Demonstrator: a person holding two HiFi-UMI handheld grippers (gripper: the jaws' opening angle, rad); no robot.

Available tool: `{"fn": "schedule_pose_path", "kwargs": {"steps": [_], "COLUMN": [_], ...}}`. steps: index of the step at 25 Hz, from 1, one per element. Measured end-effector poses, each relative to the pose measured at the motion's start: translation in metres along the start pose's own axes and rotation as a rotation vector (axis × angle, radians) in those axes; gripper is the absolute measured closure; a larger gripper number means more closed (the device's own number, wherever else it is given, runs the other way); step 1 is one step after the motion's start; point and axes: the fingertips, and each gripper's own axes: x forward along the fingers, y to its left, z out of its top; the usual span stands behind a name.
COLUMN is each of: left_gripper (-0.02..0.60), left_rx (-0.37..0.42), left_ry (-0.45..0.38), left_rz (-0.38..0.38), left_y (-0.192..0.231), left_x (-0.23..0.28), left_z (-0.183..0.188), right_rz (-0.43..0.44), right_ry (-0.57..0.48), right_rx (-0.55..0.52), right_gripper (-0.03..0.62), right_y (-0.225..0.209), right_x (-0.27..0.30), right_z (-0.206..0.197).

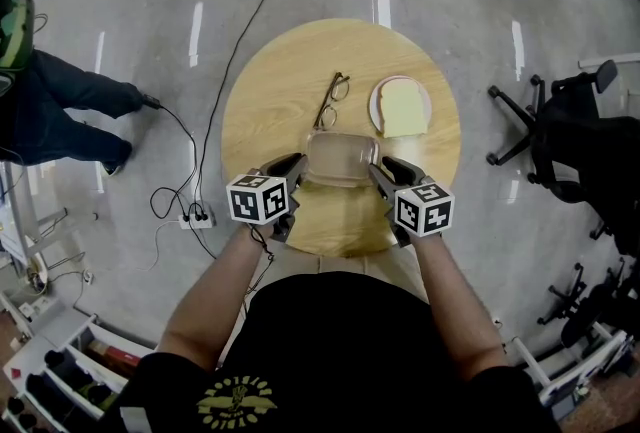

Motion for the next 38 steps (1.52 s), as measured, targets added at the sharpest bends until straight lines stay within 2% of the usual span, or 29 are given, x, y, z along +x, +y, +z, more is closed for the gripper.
{"fn": "schedule_pose_path", "kwargs": {"steps": [7,9,10,17,28,38], "left_gripper": [0.518,0.520,0.521,0.535,0.565,0.565], "left_rx": [-0.008,-0.009,-0.009,0.012,0.024,0.083], "left_ry": [-0.004,-0.004,-0.004,0.007,0.005,-0.039], "left_rz": [-0.004,-0.005,-0.008,-0.035,-0.031,-0.029], "left_y": [-0.001,-0.001,-0.001,-0.006,-0.012,-0.025], "left_x": [0.001,0.000,0.000,0.001,-0.005,-0.018], "left_z": [0.001,0.001,0.001,-0.002,0.002,0.014], "right_rz": [0.033,0.023,0.022,0.030,0.038,0.028], "right_ry": [0.000,0.000,0.000,-0.011,-0.046,-0.084], "right_rx": [0.025,0.021,0.023,0.128,0.171,0.132], "right_gripper": [0.438,0.480,0.481,0.505,0.522,0.523], "right_y": [0.006,0.006,0.006,-0.001,-0.001,0.007], "right_x": [0.003,0.002,0.001,-0.003,-0.010,-0.024], "right_z": [-0.001,0.000,0.000,-0.002,0.005,0.012]}}
